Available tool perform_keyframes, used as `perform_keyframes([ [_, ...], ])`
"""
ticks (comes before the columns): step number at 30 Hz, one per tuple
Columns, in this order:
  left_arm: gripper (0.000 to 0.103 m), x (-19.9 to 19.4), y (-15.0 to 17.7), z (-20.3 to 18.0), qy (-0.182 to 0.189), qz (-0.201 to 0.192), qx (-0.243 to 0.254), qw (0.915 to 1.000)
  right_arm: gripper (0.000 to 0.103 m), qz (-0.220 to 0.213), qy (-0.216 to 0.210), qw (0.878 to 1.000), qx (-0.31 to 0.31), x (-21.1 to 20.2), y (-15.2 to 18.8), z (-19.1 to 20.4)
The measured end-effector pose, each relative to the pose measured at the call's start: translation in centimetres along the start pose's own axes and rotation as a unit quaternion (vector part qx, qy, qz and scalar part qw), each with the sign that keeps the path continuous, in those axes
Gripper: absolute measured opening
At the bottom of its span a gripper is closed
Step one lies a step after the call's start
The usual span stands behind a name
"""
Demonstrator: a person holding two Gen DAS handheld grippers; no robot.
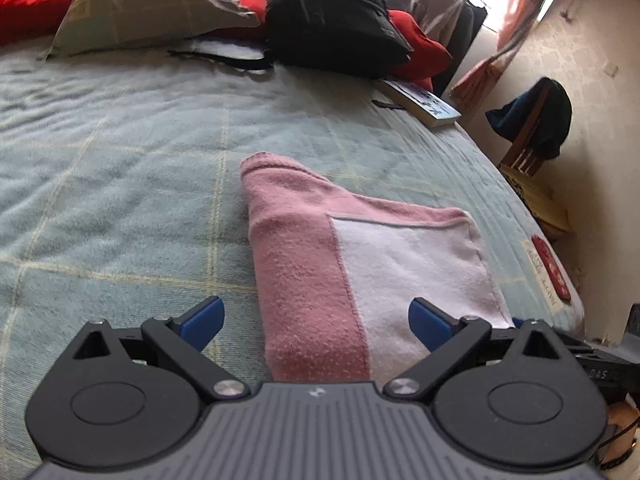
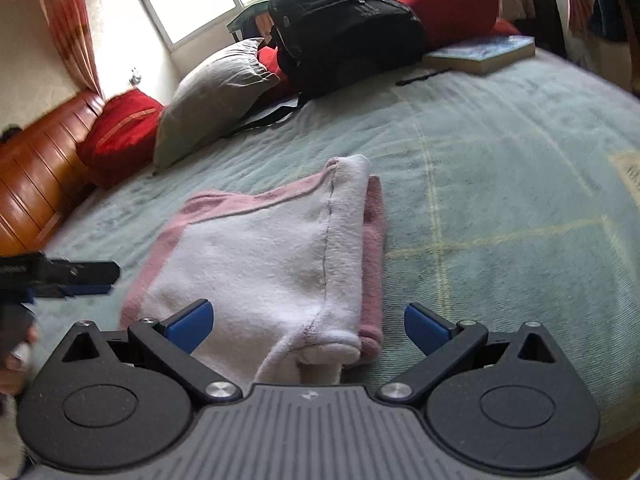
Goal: Fold clothes
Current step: 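Roll both grippers and close them on the sweater's folded sides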
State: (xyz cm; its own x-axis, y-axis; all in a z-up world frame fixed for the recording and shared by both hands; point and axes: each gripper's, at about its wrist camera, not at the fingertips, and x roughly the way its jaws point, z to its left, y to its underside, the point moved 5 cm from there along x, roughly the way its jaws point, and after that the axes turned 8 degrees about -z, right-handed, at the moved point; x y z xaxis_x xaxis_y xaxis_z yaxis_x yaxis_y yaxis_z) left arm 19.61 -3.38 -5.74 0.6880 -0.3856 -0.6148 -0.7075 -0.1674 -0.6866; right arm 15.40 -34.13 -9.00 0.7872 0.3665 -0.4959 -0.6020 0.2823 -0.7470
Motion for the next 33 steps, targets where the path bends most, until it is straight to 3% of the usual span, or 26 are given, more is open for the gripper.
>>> perform_keyframes([
  [7,0.098,1.4,0.7,2.4,0.059,0.037,-0.097,0.9928,0.103,0.04,-0.053,0.991,0.114,1.5,-0.5,-3.2],
  [11,0.098,2.5,1.3,3.8,0.086,0.06,-0.145,0.984,0.103,0.089,-0.09,0.977,0.173,3.1,-0.6,-4.5],
  [18,0.101,5.2,1.0,5.4,0.125,0.084,-0.207,0.9667,0.103,0.129,-0.152,0.952,0.233,6.4,-2.1,-6.2],
  [27,0.101,9.3,-0.6,4.6,0.167,0.117,-0.226,0.9525,0.103,0.139,-0.181,0.945,0.236,9.6,-3.9,-5.8],
  [33,0.101,8.2,0.4,2.9,0.191,0.156,-0.192,0.9499,0.103,0.151,-0.202,0.937,0.24,8.5,-3.1,-5.4],
])
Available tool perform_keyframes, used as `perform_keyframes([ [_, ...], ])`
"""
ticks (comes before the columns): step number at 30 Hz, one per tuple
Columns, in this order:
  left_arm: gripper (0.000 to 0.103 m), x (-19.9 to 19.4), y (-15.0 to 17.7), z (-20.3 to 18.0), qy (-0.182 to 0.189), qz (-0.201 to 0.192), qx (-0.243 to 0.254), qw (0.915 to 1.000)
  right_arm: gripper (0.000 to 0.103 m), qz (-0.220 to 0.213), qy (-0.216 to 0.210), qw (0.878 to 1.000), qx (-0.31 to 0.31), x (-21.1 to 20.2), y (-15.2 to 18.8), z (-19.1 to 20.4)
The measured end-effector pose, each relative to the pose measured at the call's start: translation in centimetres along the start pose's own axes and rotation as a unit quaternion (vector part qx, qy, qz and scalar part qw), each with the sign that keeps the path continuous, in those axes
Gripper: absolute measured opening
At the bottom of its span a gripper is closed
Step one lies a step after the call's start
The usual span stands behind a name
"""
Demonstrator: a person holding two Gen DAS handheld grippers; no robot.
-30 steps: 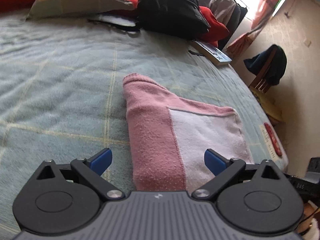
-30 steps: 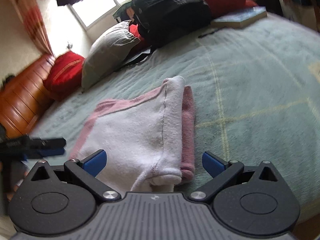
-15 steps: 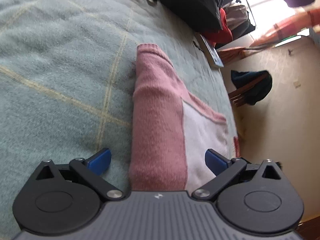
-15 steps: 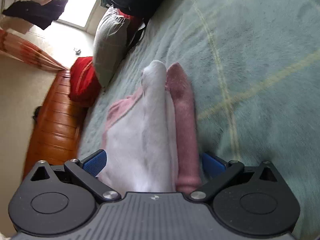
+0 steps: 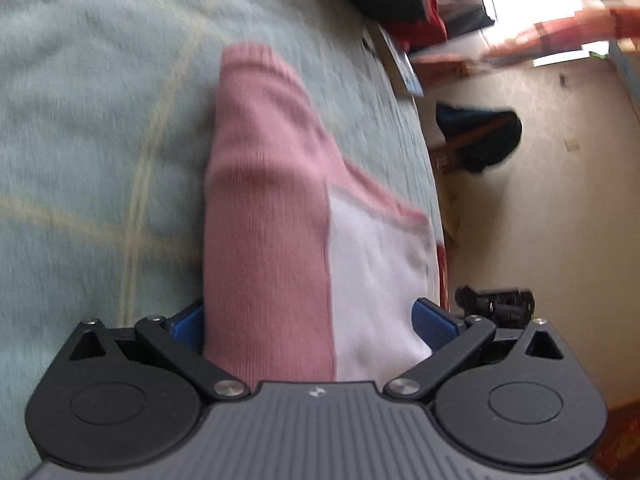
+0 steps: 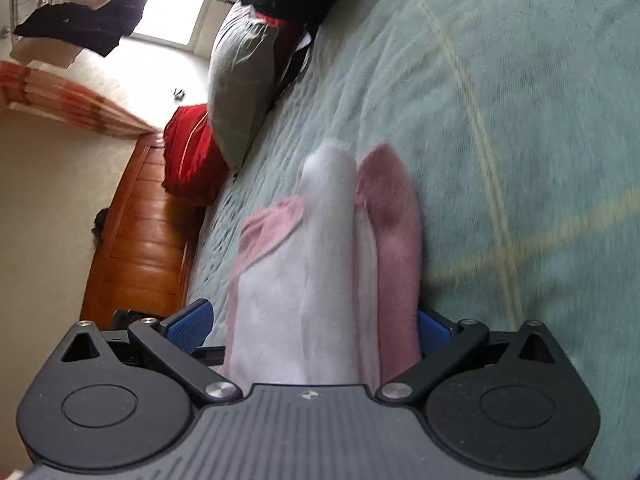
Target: Fold clothes
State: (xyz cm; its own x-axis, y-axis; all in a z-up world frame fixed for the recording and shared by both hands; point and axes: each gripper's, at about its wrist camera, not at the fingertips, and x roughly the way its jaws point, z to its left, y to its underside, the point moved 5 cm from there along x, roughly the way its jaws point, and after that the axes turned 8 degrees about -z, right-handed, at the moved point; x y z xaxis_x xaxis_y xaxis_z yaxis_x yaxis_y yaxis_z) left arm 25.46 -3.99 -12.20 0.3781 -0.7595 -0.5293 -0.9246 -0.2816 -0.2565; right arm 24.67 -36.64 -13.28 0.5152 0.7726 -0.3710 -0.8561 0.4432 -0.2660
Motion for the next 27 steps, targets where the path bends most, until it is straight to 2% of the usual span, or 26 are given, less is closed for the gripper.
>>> perform_keyframes([
  [7,0.101,2.1,-1.8,0.6,0.032,0.001,-0.027,0.9991,0.103,0.009,-0.029,0.999,0.021,0.9,-1.0,-0.5],
  [10,0.101,3.3,-2.1,-0.1,0.022,0.005,-0.011,0.9997,0.103,0.006,-0.039,0.999,0.034,1.3,-1.6,-0.8],
  [16,0.101,2.0,-1.1,0.1,0.049,0.005,-0.021,0.9986,0.103,0.021,-0.051,0.998,0.012,0.5,0.3,0.1],
  [20,0.101,3.0,-2.1,0.5,0.043,0.005,-0.048,0.9979,0.103,0.019,-0.062,0.997,0.033,1.4,-0.7,-0.4],
  [23,0.101,2.8,-1.9,0.0,0.032,0.007,-0.042,0.9986,0.103,0.017,-0.056,0.998,0.036,1.4,-0.7,0.1],
  [27,0.101,1.8,-1.9,-0.2,0.06,-0.003,-0.056,0.9966,0.103,0.014,-0.062,0.998,0.031,0.9,-0.2,0.8],
])
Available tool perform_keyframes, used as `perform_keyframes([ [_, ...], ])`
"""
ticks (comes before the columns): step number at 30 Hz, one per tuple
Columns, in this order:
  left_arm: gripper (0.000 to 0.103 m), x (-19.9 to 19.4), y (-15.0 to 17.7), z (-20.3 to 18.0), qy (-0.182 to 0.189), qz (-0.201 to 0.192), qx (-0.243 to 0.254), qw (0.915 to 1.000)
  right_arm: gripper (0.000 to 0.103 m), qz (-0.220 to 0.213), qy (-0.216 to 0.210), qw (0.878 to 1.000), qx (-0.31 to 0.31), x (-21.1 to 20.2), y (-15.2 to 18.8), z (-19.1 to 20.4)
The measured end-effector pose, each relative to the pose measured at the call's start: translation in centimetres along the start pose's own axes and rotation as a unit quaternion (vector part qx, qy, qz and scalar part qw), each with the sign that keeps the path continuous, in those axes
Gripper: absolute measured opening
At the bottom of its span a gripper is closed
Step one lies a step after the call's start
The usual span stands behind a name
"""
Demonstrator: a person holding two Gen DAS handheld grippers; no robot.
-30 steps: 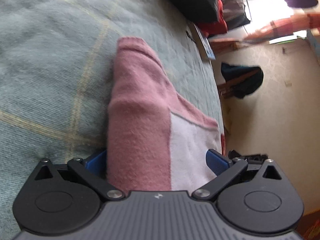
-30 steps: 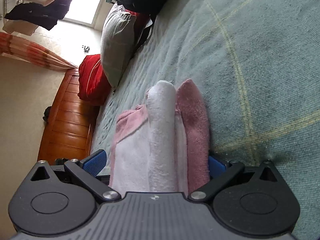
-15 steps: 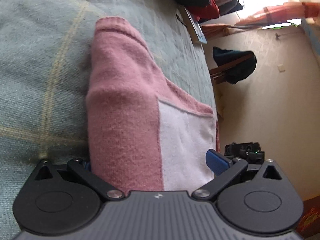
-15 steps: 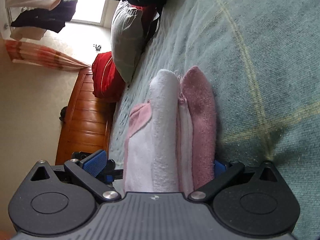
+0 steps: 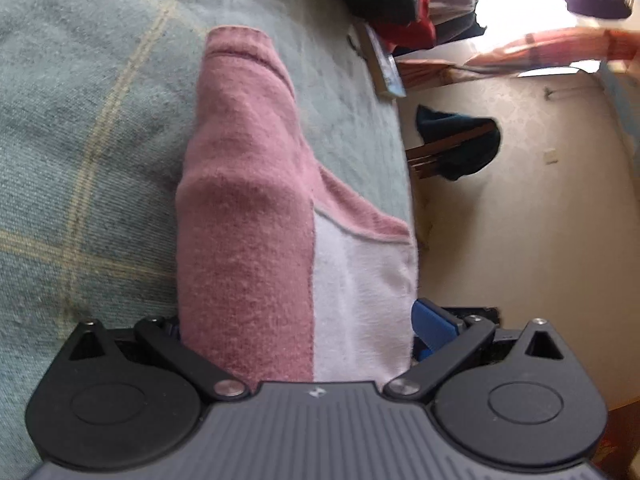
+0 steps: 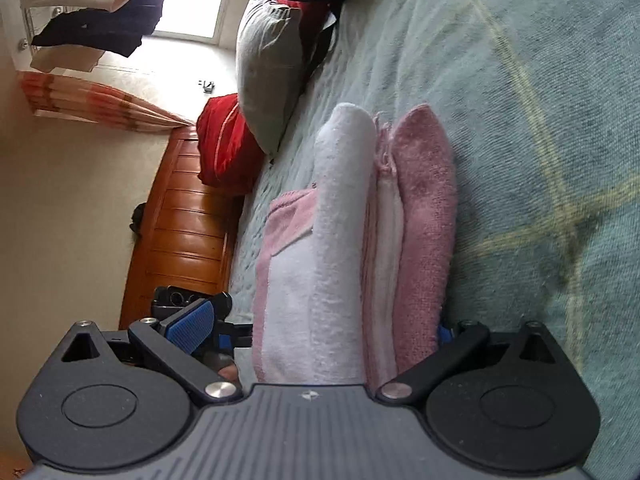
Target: Fold clothes
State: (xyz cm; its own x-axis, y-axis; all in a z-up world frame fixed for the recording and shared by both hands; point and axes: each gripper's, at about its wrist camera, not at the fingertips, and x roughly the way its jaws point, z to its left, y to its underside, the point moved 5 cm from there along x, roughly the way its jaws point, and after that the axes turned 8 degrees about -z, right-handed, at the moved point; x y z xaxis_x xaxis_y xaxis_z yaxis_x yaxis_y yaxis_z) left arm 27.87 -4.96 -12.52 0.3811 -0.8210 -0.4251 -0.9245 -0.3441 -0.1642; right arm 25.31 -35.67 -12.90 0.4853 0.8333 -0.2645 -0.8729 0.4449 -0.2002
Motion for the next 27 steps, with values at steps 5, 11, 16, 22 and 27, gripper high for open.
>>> perform_keyframes([
  [5,0.101,-0.2,0.9,0.9,-0.004,0.001,0.014,0.9999,0.103,0.005,0.007,1.0,-0.007,0.2,0.4,-0.5],
  [11,0.101,-0.5,0.5,-0.4,0.011,-0.006,-0.004,0.9999,0.103,0.001,-0.001,1.0,-0.007,-0.1,0.7,0.1],
  [16,0.101,-1.5,0.1,-0.8,0.026,-0.005,-0.013,0.9996,0.103,0.003,-0.001,1.0,-0.014,-0.1,0.8,1.5],
  [22,0.101,-2.7,-0.6,-1.5,0.03,-0.016,-0.011,0.9994,0.103,0.007,0.006,1.0,-0.014,0.2,1.0,2.7],
  [27,0.101,-5.0,-1.8,-1.5,0.029,-0.039,-0.007,0.9988,0.103,0.017,0.004,1.0,-0.011,1.7,1.5,3.6],
])
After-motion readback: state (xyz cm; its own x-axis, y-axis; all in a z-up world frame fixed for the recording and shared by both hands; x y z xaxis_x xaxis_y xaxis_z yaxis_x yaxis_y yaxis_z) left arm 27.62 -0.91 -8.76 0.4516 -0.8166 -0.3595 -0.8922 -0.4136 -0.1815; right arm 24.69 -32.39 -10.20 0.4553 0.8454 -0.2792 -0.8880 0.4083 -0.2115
